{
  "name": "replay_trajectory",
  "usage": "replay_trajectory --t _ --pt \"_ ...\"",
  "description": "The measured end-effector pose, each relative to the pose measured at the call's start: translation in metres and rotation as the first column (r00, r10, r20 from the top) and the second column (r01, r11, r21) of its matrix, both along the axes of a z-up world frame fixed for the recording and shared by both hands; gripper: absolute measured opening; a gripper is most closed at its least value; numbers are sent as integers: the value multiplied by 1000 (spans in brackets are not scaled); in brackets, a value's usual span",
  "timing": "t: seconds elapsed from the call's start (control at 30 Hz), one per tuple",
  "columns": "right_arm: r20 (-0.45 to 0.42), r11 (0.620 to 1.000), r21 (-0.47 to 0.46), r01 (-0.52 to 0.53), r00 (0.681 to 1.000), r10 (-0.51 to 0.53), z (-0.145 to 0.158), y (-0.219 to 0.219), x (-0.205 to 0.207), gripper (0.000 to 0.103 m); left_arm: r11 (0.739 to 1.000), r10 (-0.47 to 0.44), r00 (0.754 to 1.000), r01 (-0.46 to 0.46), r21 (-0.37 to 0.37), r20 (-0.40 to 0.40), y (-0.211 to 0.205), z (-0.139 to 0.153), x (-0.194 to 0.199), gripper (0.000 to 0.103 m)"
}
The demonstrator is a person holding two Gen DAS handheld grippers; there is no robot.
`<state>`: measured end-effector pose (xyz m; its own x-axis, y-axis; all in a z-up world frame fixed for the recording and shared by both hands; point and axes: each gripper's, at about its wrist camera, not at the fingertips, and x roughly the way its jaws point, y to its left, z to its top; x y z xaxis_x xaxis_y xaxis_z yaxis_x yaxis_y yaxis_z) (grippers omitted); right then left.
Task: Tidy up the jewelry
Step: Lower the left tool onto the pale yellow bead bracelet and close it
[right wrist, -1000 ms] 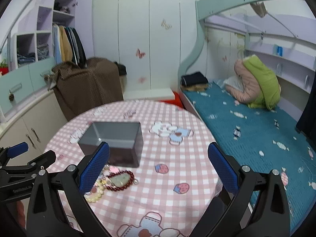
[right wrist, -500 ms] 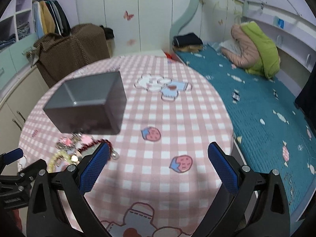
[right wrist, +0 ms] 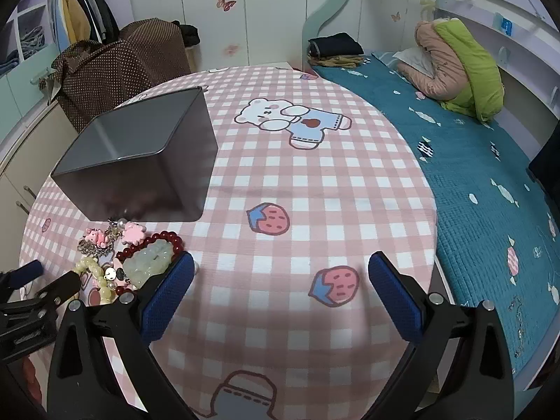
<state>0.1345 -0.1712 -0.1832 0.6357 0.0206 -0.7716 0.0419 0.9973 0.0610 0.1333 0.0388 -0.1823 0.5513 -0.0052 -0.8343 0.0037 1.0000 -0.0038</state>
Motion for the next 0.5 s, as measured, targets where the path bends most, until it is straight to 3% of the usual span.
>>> replay_trajectory --t 0.2,0.27,0.37,0.5 --pt "-2 1000 -5 -9 1000 9 -1 1 4 96 1000 -21 1000 21 -17 14 3 4 -1 33" --pt "3 1000 -7 -19 1000 19 1 3 7 96 998 -33 999 34 -58 11 6 5 -2 17" --pt "7 999 -10 -51 999 51 2 9 10 96 979 -68 998 66 -194 -2 12 5 -1 10" --pt "-3 995 -15 -95 995 95 -1 18 14 96 966 -66 998 70 -247 25 16 7 -4 10"
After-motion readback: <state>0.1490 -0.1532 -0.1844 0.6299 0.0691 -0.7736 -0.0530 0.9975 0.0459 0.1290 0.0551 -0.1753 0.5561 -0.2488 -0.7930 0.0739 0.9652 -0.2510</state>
